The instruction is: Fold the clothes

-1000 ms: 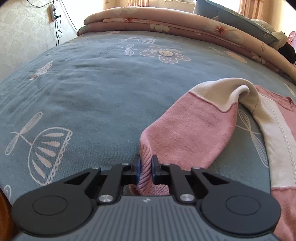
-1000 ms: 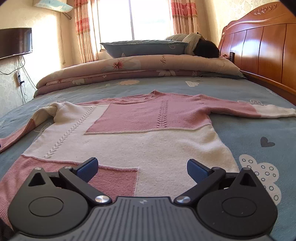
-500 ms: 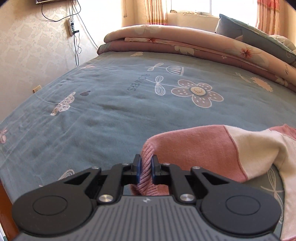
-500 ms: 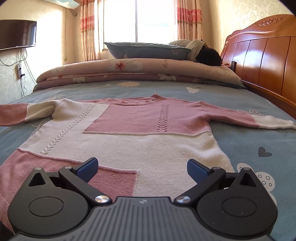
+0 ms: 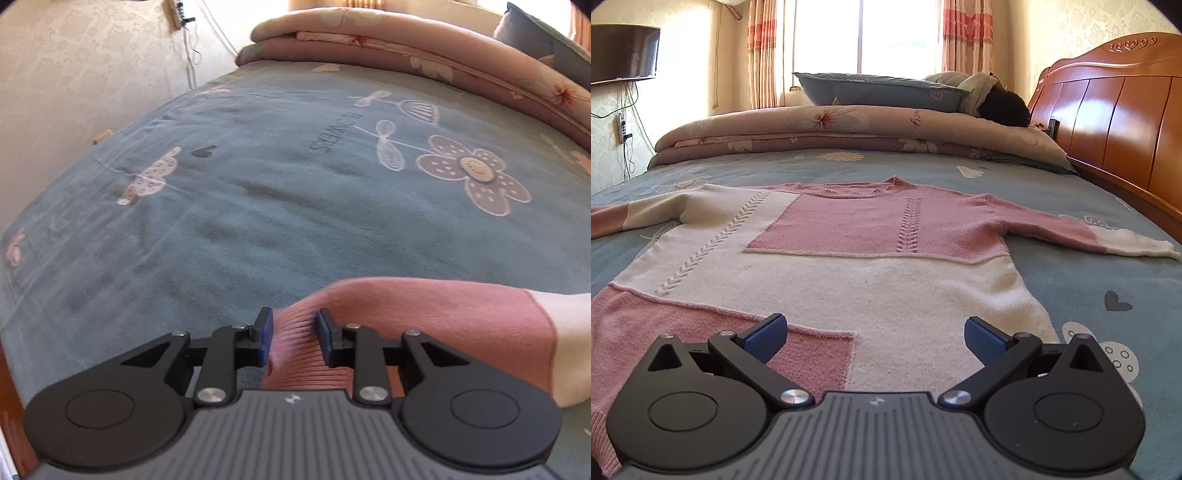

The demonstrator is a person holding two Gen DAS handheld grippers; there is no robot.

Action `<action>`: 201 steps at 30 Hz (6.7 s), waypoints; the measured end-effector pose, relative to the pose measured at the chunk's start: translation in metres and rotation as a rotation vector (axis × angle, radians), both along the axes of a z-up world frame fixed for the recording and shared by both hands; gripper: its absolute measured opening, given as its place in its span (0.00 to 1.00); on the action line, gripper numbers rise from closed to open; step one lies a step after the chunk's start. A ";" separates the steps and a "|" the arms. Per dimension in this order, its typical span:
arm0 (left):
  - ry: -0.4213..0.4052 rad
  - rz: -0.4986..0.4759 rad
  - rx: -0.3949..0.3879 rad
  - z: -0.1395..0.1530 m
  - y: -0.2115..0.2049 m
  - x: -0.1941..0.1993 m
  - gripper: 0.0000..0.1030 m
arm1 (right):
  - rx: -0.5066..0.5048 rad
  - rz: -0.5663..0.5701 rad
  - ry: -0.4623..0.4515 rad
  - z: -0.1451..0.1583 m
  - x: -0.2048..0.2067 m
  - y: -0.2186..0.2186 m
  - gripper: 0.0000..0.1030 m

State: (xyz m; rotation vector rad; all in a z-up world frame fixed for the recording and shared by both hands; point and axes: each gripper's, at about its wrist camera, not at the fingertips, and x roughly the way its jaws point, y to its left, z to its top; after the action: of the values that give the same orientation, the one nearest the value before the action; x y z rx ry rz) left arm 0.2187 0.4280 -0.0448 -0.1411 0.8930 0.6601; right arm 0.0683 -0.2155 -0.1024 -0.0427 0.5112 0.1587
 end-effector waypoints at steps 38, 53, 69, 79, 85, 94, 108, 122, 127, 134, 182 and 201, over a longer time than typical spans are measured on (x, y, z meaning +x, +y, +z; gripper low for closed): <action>0.028 -0.841 -0.108 -0.021 -0.252 0.166 0.44 | 0.098 0.470 0.235 0.022 0.054 0.018 1.00; 0.049 -0.937 -0.045 -0.023 -0.264 0.162 0.05 | 0.065 0.441 0.249 0.013 0.056 0.020 1.00; -0.085 -0.695 0.012 0.008 -0.249 0.142 0.29 | 0.082 0.426 0.222 0.020 0.053 0.017 1.00; -0.290 -0.256 -0.624 0.004 -0.188 0.018 0.44 | 0.091 0.448 0.170 0.032 0.042 0.018 1.00; -0.340 -0.138 -0.734 -0.052 -0.171 0.016 0.48 | 0.106 0.452 0.168 0.034 0.039 0.017 1.00; -0.587 -0.149 -0.798 -0.077 -0.162 0.030 0.59 | 0.133 0.400 0.264 0.022 0.051 0.013 1.00; -0.468 -0.280 -0.553 -0.052 -0.194 0.026 0.06 | 0.057 0.406 0.283 0.016 0.050 0.021 1.00; -0.208 -0.382 -0.329 -0.010 -0.221 0.013 0.31 | 0.046 0.406 0.273 0.018 0.048 0.023 1.00; -0.278 -0.532 -0.207 0.005 -0.265 0.045 0.33 | 0.025 0.413 0.275 0.016 0.047 0.025 1.00; -0.143 -0.521 -0.150 -0.045 -0.291 0.083 0.36 | 0.015 0.412 0.280 0.015 0.047 0.026 1.00; -0.452 0.232 -0.216 -0.019 -0.025 -0.011 0.05 | -0.072 0.421 0.256 0.003 0.047 0.036 1.00; -0.223 -0.042 -0.023 0.010 -0.054 0.030 0.49 | -0.082 0.425 0.253 0.003 0.046 0.037 1.00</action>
State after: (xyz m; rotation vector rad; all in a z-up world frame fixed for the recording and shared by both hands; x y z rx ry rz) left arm 0.2488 0.3737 -0.0346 -0.2119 0.6869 0.5829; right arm 0.1144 -0.1789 -0.0990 -0.2140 0.7576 0.5642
